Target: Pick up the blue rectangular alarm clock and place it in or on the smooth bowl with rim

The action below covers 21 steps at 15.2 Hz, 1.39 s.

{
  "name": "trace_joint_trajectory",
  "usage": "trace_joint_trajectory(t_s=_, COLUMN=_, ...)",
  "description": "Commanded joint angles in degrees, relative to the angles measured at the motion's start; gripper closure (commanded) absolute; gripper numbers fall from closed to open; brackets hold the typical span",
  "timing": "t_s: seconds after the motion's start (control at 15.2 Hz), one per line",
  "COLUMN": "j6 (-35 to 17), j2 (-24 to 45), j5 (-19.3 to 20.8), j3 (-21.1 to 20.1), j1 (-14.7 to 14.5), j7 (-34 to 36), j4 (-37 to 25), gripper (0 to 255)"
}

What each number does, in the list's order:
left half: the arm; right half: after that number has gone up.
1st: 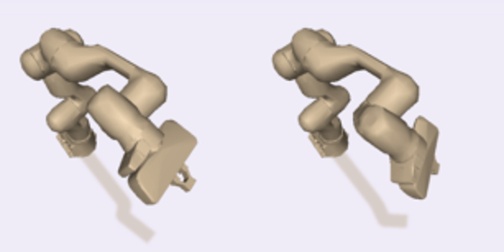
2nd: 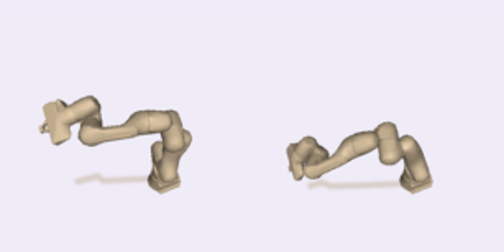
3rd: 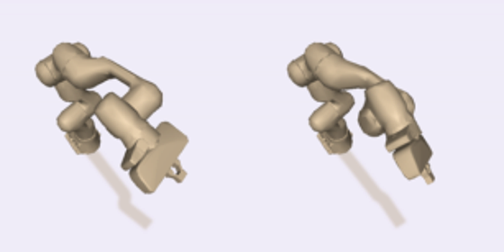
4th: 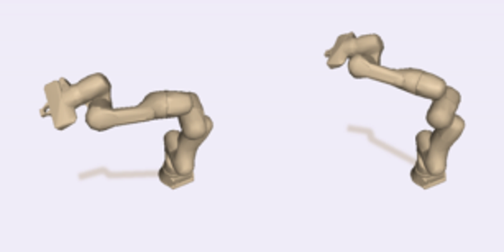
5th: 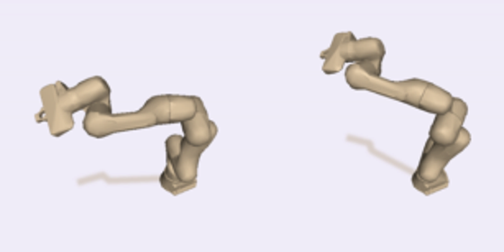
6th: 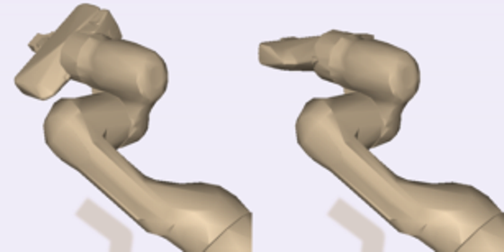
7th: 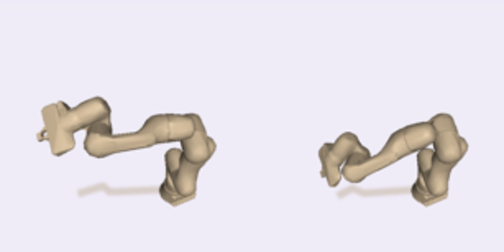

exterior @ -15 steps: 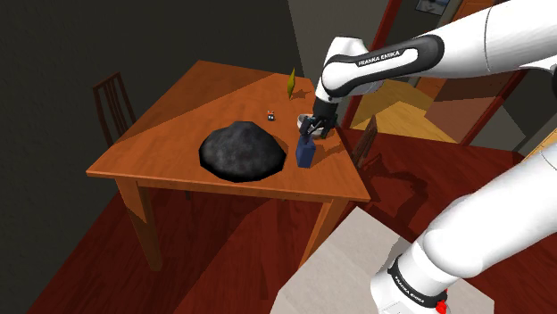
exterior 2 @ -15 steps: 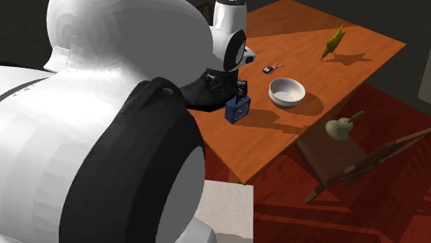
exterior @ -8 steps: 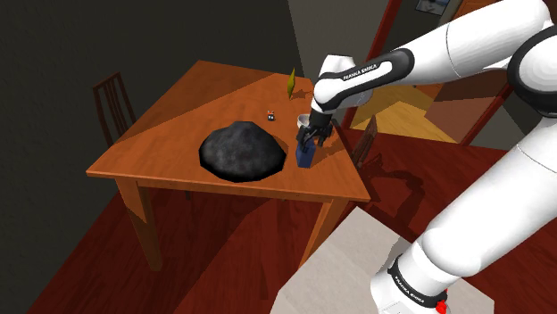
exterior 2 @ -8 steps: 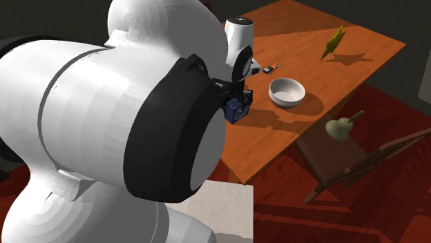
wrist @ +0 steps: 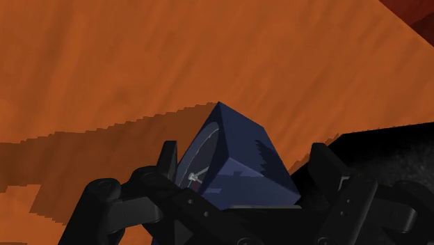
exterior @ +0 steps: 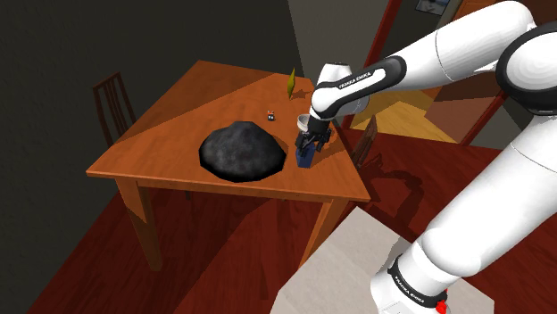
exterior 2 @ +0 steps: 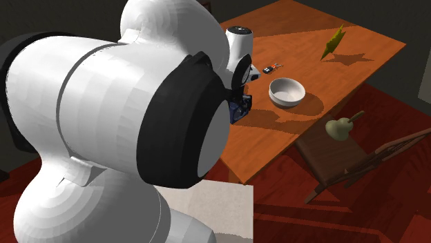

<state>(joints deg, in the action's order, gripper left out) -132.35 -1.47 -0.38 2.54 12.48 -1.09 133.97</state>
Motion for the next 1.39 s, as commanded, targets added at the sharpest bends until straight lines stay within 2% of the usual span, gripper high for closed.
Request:
trace_joint_trajectory(t_s=0.0, j6=-0.04, j2=0.01, j5=0.00, j3=0.00, j1=0.00, j7=0.00, j4=0.02, gripper=0)
trace_joint_trajectory(t_s=0.13, j6=-0.03, j2=0.01, j5=0.00, j3=0.00, j1=0.00, j7=0.00, j4=0.02, gripper=0)
trace_joint_trajectory(t_s=0.2, j6=-0.03, j2=0.01, j5=0.00, j3=0.00, j1=0.00, j7=0.00, j4=0.02, gripper=255)
trace_joint_trajectory(t_s=0.79, j6=-0.04, j2=0.01, j5=0.00, j3=0.00, j1=0.00, j7=0.00, j4=0.02, gripper=255)
trace_joint_trajectory(t_s=1.32, j6=6.24, j2=-3.52, j5=0.22, j3=-0.03, j1=0.00, j7=0.19, j4=-2.73, gripper=255)
